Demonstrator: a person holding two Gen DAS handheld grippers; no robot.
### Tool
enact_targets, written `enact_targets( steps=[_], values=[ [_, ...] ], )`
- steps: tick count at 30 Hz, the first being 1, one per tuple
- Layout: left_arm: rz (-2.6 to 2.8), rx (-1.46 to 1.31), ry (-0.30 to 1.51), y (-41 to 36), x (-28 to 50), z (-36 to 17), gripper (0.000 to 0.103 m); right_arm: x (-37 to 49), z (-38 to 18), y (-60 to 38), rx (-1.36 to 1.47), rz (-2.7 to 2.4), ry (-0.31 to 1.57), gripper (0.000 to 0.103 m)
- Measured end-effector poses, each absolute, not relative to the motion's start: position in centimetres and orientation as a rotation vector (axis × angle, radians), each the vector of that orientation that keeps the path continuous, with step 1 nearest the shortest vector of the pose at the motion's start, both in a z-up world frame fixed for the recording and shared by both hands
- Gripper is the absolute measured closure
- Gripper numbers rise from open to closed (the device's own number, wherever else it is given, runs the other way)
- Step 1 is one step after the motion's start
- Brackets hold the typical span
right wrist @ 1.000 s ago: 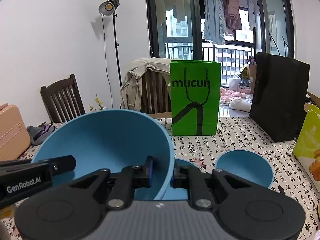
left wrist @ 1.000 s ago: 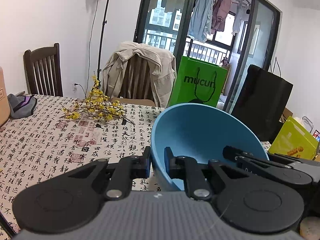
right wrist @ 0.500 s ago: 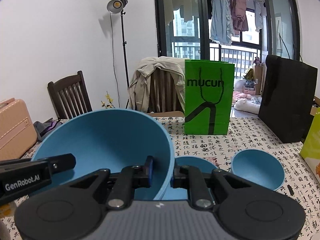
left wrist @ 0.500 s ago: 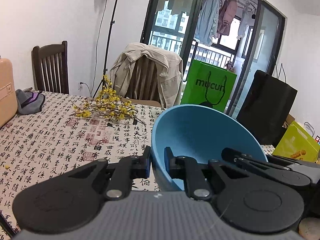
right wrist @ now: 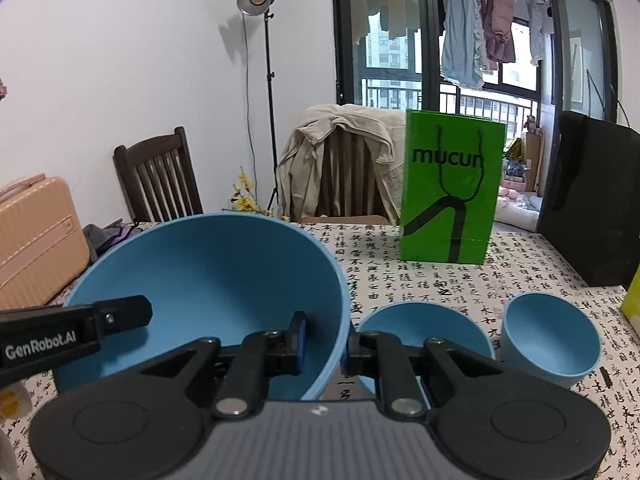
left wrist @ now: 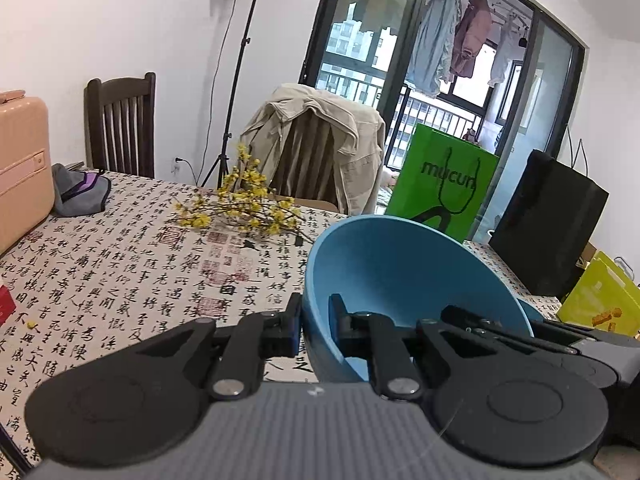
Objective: Organize plates and bowls
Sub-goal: 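Carry the blue bowl toward the pink vase and red box with both grippers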
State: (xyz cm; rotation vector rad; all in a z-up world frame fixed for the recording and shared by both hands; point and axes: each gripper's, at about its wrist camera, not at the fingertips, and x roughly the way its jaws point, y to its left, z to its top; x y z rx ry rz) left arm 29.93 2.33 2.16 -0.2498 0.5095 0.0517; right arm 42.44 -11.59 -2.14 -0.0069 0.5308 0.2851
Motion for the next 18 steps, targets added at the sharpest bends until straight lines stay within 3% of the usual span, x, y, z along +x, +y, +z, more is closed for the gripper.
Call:
enact_targets(
  steps=[18],
  values=[
    [0.106,-0.27,0.518,6.7,28.7,0.6,0.089,41.8,-3.8,-6.9,-0.027,0.349,0.576,0.087]
  ],
)
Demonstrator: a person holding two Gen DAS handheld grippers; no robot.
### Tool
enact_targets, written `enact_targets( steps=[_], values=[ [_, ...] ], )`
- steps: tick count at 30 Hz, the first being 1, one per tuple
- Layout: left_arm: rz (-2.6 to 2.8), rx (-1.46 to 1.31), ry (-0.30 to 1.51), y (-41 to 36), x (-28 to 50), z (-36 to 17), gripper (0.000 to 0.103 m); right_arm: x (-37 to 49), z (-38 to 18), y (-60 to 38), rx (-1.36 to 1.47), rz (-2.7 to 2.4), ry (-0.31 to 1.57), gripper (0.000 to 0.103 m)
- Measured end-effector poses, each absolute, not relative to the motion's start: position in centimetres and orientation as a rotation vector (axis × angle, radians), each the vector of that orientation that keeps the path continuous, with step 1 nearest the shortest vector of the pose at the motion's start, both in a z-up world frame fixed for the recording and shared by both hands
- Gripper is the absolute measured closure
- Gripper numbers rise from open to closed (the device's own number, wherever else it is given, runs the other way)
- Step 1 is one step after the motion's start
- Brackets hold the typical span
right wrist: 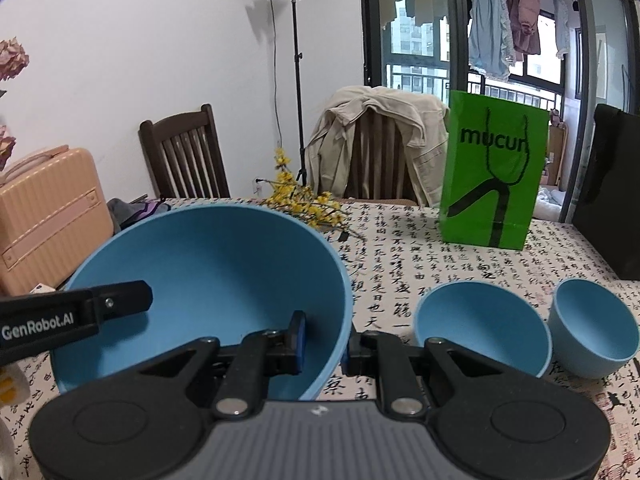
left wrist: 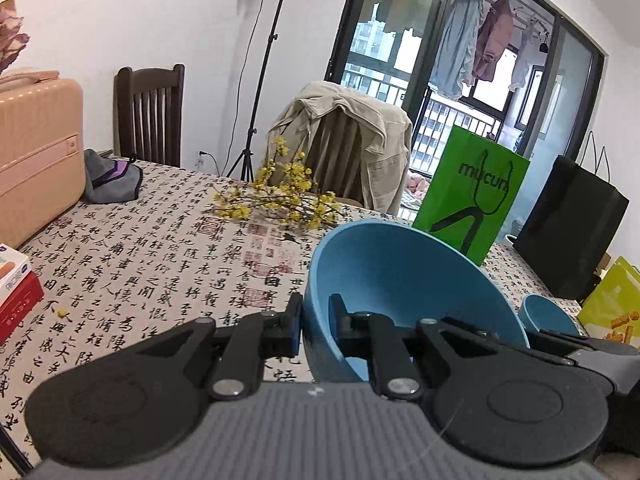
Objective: Organize plates and bowls
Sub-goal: 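Carry the blue bowl toward the pink vase and red box with both grippers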
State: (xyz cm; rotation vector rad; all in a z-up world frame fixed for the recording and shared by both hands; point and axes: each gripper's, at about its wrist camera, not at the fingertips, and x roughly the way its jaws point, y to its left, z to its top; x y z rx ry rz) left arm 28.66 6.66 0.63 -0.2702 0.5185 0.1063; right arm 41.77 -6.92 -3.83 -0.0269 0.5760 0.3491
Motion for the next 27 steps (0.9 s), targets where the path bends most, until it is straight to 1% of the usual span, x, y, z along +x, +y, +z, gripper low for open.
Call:
enact_targets(
  steps=[27],
  values=[
    [0.235,-0.286,0.547,12.6,24.0,-1.0,0.089,39.1,-6.7,0.0,-0.031,0.487,0.67,0.086]
  ],
)
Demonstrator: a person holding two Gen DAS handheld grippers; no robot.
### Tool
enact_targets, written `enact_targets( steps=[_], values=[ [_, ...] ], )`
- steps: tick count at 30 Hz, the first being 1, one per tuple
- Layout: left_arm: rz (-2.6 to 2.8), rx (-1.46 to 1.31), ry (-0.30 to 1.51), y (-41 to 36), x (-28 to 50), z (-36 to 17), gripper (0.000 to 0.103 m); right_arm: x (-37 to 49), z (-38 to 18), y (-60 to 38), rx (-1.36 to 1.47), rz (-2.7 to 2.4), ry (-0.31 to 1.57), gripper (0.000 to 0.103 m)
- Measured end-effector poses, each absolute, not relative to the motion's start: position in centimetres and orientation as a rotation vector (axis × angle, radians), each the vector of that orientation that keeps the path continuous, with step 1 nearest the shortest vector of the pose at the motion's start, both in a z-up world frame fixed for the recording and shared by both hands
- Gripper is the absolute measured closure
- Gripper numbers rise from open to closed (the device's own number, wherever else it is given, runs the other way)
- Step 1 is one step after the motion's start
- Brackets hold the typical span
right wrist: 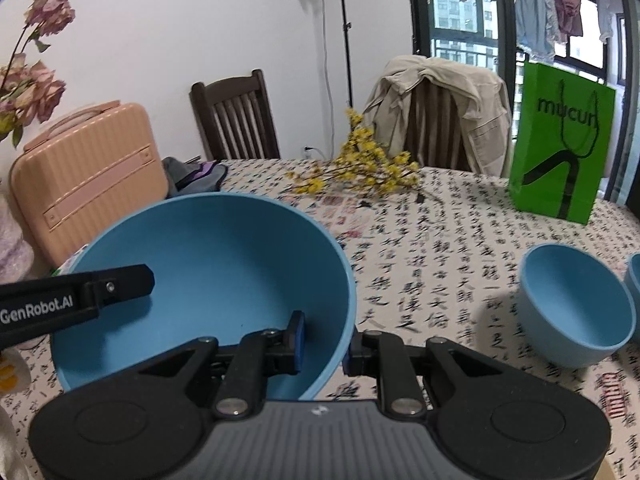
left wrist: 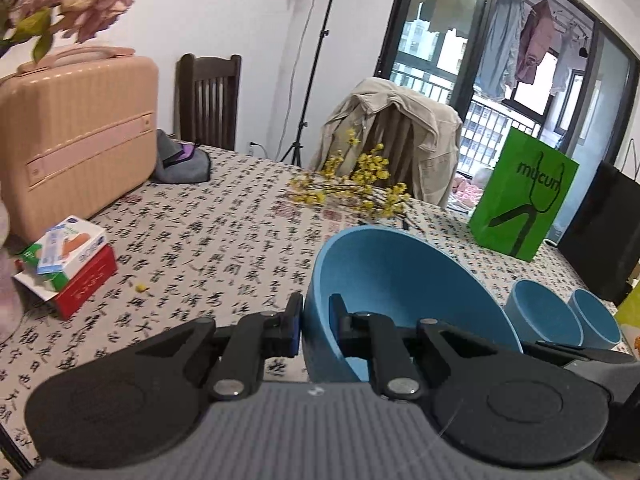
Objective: Organize plates and bowls
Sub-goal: 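Carry the blue bowl toward the pink vase and red box with both grippers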
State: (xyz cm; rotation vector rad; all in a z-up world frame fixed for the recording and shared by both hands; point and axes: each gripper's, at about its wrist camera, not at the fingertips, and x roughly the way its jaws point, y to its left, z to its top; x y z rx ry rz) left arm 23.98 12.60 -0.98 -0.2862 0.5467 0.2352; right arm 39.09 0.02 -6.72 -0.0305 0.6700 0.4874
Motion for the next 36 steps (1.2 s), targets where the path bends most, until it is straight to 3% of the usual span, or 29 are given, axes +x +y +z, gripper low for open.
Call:
enact_targets(
  steps=[36],
  values=[
    [0.352,-0.418,0.62,20.4,16.8,-7.7,0.089,34.8,-11.2,9.2,-0.151,0.644,0.746,0.084]
  ],
)
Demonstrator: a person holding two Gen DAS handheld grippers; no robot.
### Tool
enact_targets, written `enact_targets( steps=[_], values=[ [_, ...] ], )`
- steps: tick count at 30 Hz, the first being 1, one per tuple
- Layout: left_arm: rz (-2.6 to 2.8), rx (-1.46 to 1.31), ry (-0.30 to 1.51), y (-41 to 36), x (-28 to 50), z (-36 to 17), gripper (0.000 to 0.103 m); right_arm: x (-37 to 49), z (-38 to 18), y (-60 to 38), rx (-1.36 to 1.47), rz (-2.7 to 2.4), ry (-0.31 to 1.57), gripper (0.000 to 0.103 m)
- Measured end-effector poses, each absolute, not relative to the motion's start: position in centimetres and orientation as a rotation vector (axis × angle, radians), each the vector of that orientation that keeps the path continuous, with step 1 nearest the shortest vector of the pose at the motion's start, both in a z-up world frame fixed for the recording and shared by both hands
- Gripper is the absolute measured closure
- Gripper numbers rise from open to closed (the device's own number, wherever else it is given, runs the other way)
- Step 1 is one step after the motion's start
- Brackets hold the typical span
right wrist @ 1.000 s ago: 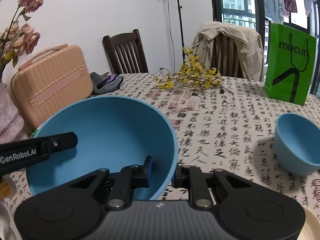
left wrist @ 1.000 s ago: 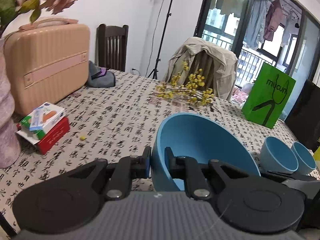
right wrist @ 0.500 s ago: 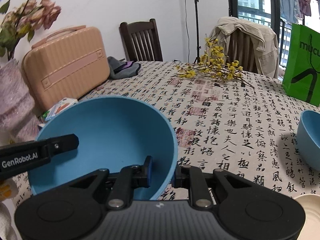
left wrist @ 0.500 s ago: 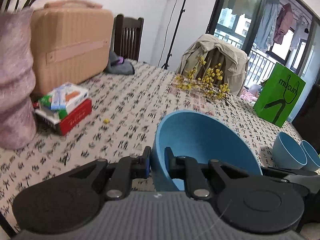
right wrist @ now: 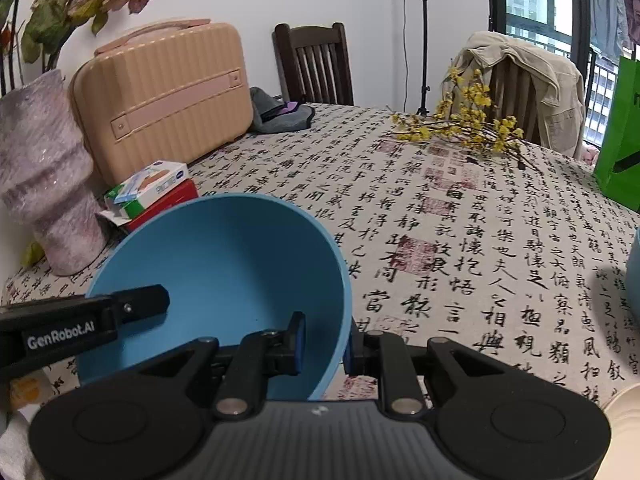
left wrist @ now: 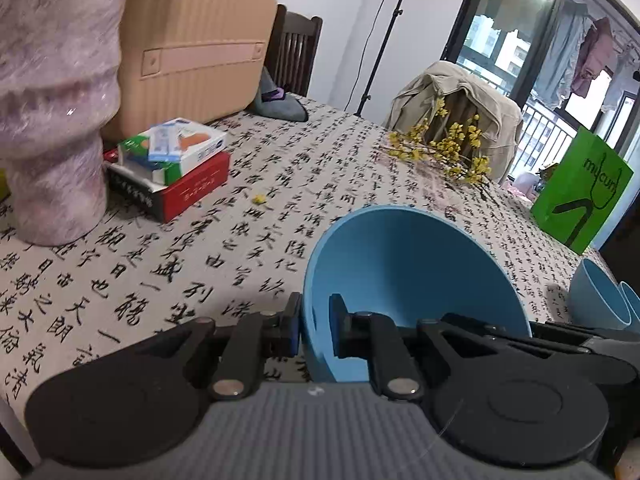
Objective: Organize plates and bowls
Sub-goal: 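Carry the blue bowl toward the pink vase and red box with both grippers, then lower the blue bowl onto the tablecloth and open both grippers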
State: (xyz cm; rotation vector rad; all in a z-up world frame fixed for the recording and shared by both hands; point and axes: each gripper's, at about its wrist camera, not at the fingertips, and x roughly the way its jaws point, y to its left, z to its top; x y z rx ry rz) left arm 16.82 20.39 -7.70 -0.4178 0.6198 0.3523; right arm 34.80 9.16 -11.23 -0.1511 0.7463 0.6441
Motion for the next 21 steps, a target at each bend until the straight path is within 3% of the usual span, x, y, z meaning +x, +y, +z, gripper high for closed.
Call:
enact_targets(
  steps=[21],
  values=[
    [0.362,-0.435,0.653,21.5,16.7,-9.4,0.089,34.8,-13.0,10.3,-0.156,0.65,0.781,0.083]
  ],
)
